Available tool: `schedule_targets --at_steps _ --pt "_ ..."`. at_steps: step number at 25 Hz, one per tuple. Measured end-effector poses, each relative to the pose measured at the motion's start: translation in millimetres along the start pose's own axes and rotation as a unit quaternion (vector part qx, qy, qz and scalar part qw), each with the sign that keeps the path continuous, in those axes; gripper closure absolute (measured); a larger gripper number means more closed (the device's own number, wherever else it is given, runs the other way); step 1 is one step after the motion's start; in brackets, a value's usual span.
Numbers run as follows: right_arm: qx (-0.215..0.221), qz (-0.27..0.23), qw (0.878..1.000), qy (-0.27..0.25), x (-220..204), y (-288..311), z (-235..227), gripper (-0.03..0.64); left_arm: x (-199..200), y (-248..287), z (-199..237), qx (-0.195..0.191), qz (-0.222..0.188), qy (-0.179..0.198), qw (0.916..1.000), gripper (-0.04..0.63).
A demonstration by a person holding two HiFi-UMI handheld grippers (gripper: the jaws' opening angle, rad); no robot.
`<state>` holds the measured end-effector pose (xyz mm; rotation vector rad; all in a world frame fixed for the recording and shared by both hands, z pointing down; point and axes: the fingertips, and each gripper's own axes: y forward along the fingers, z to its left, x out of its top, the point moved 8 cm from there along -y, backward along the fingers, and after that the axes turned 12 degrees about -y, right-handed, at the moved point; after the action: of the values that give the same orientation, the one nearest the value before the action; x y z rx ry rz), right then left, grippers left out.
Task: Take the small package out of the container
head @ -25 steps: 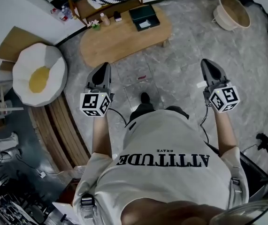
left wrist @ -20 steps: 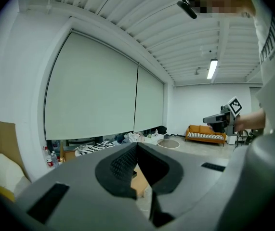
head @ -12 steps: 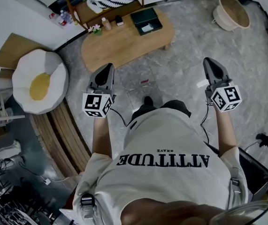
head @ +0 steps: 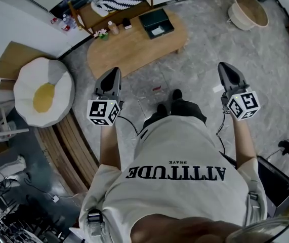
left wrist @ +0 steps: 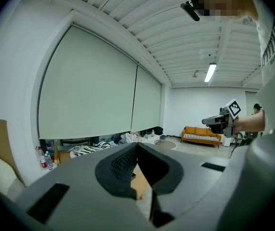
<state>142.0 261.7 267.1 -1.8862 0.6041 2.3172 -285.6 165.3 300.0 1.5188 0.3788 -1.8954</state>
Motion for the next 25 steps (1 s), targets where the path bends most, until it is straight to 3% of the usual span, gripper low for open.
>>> schedule_targets --at_steps 9,25 --pt "-0.006 -0.005 1.0 0.012 -6 14 -30 0.595 6 27 3 0.017 0.001 0.006 0.9998 0.574" --pt "0.053 -0.006 0.998 0.022 -9 112 -122 0.595 22 117 1 0.051 -0.002 0.003 0.9987 0.574"
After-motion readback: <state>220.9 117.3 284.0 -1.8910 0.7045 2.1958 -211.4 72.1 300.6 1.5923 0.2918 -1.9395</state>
